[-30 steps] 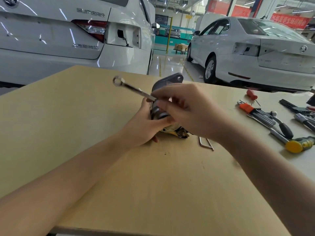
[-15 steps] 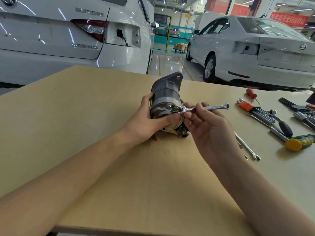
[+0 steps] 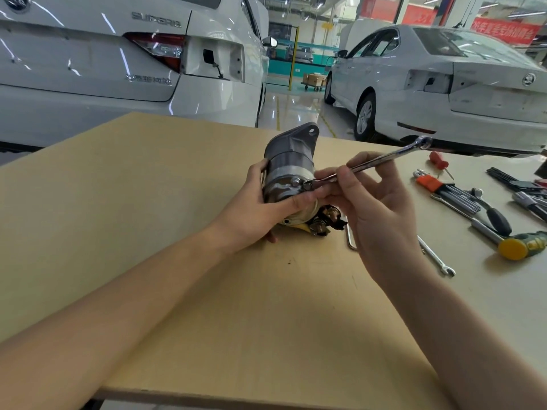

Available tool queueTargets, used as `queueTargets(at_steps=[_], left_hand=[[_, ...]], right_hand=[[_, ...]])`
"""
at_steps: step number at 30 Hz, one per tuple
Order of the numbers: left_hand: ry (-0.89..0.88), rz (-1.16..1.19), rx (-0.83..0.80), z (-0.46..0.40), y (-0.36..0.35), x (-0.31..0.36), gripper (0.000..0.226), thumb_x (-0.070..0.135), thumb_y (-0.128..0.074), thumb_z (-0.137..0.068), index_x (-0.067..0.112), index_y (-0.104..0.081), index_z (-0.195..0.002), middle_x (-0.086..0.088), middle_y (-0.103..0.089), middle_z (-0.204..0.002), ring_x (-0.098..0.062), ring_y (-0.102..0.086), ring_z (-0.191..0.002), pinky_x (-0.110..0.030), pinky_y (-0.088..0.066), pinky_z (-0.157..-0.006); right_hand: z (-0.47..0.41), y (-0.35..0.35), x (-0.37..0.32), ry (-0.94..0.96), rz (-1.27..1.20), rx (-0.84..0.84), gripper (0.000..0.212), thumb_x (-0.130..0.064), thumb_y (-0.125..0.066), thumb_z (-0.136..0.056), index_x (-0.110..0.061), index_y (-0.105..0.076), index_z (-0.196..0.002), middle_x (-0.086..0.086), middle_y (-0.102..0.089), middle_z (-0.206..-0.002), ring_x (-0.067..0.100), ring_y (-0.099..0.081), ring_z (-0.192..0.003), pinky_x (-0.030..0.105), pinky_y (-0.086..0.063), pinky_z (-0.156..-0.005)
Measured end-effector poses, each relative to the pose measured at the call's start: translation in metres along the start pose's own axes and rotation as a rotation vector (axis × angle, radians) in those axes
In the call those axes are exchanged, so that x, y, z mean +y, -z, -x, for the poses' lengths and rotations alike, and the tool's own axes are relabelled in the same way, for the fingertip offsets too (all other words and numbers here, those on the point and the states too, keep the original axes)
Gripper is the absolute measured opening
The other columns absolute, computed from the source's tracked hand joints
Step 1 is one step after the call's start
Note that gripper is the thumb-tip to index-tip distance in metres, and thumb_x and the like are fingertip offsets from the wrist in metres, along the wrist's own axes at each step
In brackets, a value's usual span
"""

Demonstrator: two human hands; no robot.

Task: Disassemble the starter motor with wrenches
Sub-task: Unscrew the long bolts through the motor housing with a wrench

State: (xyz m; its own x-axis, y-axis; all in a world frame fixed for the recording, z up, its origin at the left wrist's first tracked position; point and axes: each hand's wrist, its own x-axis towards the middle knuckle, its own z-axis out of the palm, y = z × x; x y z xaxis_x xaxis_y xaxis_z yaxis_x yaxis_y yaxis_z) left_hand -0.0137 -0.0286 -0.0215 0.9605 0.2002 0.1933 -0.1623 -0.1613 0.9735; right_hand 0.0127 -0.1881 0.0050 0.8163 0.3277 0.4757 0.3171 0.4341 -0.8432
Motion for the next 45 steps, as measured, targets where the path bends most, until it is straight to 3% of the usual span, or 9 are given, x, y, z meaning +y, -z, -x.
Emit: queueTargets(at_steps=[6,10,11,15,19,22,32,39,45], left_hand=[[0.003,-0.015,-0.019,-0.001,0.001,-0.002,0.105,0.048,-0.077,-0.059,0.025,-0.022,-0.146,0.010,-0.063,-0.104,0.000,-0.067,-0.074,-0.025,-0.049,-0.044],[-0.020,-0.183,-0.008,0.000,0.003,-0.002,0.021,0.014,-0.061,-0.079,0.006,-0.055,-0.097,-0.012,-0.054,-0.092,-0.001,-0.060,-0.051,-0.018,-0.046,-0.041],[-0.023,-0.195,0.002,0.000,0.003,-0.001,0.025,0.017,-0.062,-0.080,0.005,-0.056,-0.100,-0.011,-0.054,-0.093,-0.001,-0.060,-0.052,-0.018,-0.046,-0.042],[0.034,-0.052,0.005,0.001,0.001,0.000,0.113,0.055,-0.075,-0.055,0.023,-0.021,-0.149,0.003,-0.061,-0.114,-0.007,-0.066,-0.076,-0.027,-0.051,-0.046],[0.019,-0.050,-0.003,0.003,0.000,0.004,0.123,0.056,-0.073,-0.047,0.027,-0.015,-0.152,0.010,-0.059,-0.113,-0.006,-0.066,-0.081,-0.026,-0.049,-0.044],[0.027,-0.038,0.007,0.005,-0.001,0.007,0.123,0.054,-0.072,-0.047,0.024,-0.015,-0.152,0.011,-0.058,-0.110,-0.006,-0.065,-0.084,-0.026,-0.049,-0.043],[0.022,-0.034,0.015,0.007,-0.002,0.010,0.128,0.057,-0.073,-0.042,0.025,-0.015,-0.151,0.013,-0.057,-0.112,-0.005,-0.064,-0.088,-0.025,-0.048,-0.042],[0.023,-0.029,0.015,0.007,-0.002,0.010,0.127,0.060,-0.073,-0.042,0.026,-0.016,-0.151,0.012,-0.058,-0.112,-0.003,-0.065,-0.087,-0.024,-0.047,-0.042],[0.016,-0.019,0.017,0.007,-0.003,0.009,0.125,0.058,-0.072,-0.045,0.026,-0.016,-0.152,0.013,-0.059,-0.112,0.001,-0.064,-0.084,-0.023,-0.046,-0.042]], right_hand=[[-0.018,-0.018,-0.009,0.305,0.691,-0.217,0.020,-0.002,-0.054,-0.093,-0.015,-0.060,-0.108,0.000,-0.067,-0.082,0.014,-0.062,-0.070,0.035,-0.055,-0.067],[-0.023,-0.030,-0.008,0.533,1.205,-0.503,0.022,-0.011,-0.058,-0.093,-0.011,-0.070,-0.111,0.002,-0.070,-0.092,0.018,-0.058,-0.089,0.038,-0.048,-0.079],[-0.022,-0.030,-0.009,0.568,1.148,-0.510,0.022,-0.009,-0.058,-0.092,-0.010,-0.070,-0.110,0.002,-0.070,-0.091,0.019,-0.059,-0.088,0.036,-0.048,-0.078],[-0.012,-0.021,-0.014,0.336,0.325,-0.214,0.013,-0.001,-0.053,-0.092,-0.009,-0.061,-0.099,0.002,-0.066,-0.081,0.008,-0.061,-0.071,0.022,-0.049,-0.066],[-0.002,-0.002,-0.004,-0.131,-0.169,0.054,0.012,0.000,-0.045,-0.096,-0.007,-0.051,-0.089,0.011,-0.066,-0.077,0.016,-0.058,-0.061,0.026,-0.051,-0.061],[0.001,0.000,0.004,-0.271,-0.344,0.129,0.014,0.002,-0.044,-0.096,-0.008,-0.050,-0.087,0.013,-0.066,-0.078,0.014,-0.060,-0.057,0.023,-0.052,-0.059],[-0.001,0.000,0.008,-0.314,-0.413,0.155,0.008,0.000,-0.056,-0.085,-0.008,-0.055,-0.084,0.011,-0.070,-0.082,0.014,-0.064,-0.063,0.023,-0.055,-0.062],[0.002,-0.002,0.001,-0.384,-0.394,0.189,0.022,-0.002,-0.062,-0.065,-0.017,-0.068,-0.050,0.005,-0.070,-0.073,0.010,-0.063,-0.056,0.019,-0.053,-0.055],[0.002,-0.003,0.003,-0.436,-0.453,0.283,0.018,0.007,-0.056,-0.082,-0.009,-0.057,-0.074,0.007,-0.070,-0.071,0.012,-0.065,-0.056,0.019,-0.053,-0.055]])
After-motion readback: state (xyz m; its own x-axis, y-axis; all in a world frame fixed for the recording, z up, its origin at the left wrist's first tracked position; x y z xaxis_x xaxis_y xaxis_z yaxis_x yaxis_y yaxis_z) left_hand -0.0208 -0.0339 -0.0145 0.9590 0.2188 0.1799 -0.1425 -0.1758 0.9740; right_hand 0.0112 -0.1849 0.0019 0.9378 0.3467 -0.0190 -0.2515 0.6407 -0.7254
